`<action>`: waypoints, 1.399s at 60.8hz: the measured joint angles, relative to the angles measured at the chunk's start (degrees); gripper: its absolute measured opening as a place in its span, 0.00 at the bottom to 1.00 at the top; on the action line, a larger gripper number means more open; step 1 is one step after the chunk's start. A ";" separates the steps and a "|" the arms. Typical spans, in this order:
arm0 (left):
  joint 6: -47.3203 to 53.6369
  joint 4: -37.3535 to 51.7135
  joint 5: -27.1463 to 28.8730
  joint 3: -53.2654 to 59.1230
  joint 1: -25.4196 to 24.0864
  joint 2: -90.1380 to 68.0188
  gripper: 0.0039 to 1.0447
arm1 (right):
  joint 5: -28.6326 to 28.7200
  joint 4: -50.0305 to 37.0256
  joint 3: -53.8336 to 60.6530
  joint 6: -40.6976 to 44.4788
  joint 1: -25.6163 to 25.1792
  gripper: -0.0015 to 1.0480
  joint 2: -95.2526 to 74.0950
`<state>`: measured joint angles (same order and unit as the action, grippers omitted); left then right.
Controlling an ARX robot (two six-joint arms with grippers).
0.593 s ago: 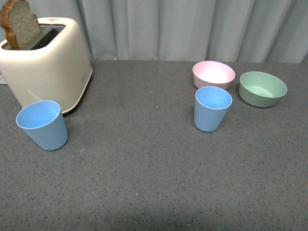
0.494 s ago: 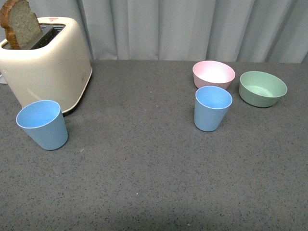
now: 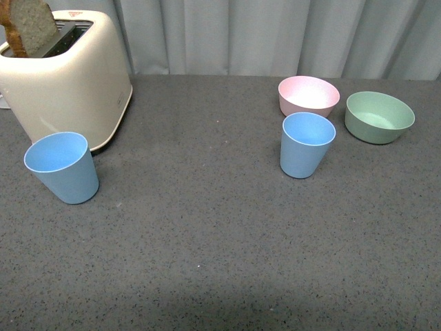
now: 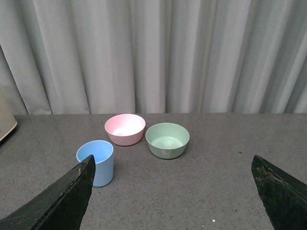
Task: Stack blue cups with both arms
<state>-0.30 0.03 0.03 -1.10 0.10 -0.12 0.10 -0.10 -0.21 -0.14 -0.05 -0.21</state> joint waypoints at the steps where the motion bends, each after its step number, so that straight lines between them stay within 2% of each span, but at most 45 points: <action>1: 0.00 0.00 0.00 0.00 0.00 0.00 0.94 | 0.00 0.00 0.00 0.00 0.00 0.91 0.00; 24: -0.11 -0.09 0.44 -0.04 0.07 -0.09 0.94 | -0.02 0.02 0.00 0.00 0.00 0.91 0.00; 25: -0.72 -1.46 2.71 -0.37 0.85 -0.81 0.94 | -0.02 0.02 0.00 0.00 0.00 0.91 0.00; 27: -4.11 -7.91 11.30 -2.78 3.50 -4.74 0.94 | -0.02 0.02 0.00 0.00 0.00 0.91 0.00; 30: -6.51 -9.88 17.27 -3.85 5.29 -10.12 0.94 | -0.07 0.00 0.00 0.00 0.00 0.91 0.00; 31: -7.21 -9.42 17.70 -3.98 5.53 -12.13 0.94 | -0.02 0.00 0.00 0.00 0.00 0.91 0.00; 37: -11.21 -2.84 15.67 -5.70 5.40 -23.02 0.94 | 0.00 0.02 0.00 0.00 0.00 0.91 0.00; 43: -13.51 8.59 12.15 -9.66 4.57 -38.84 0.94 | 0.00 0.00 0.00 0.00 0.00 0.91 0.00; 50: -14.67 15.23 8.41 -15.30 4.17 -56.19 0.94 | -0.02 0.00 0.00 0.00 0.00 0.91 0.00; 63: -15.08 14.19 4.42 -25.99 4.70 -81.64 0.94 | -0.02 0.02 0.00 0.00 0.00 0.91 0.00; 85: -18.45 8.52 2.56 -39.60 2.82 -98.53 0.94 | -0.02 0.02 0.00 0.00 0.00 0.91 0.00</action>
<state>-18.74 8.56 2.59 -40.71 2.92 -98.65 0.08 -0.08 -0.21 -0.14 -0.05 -0.21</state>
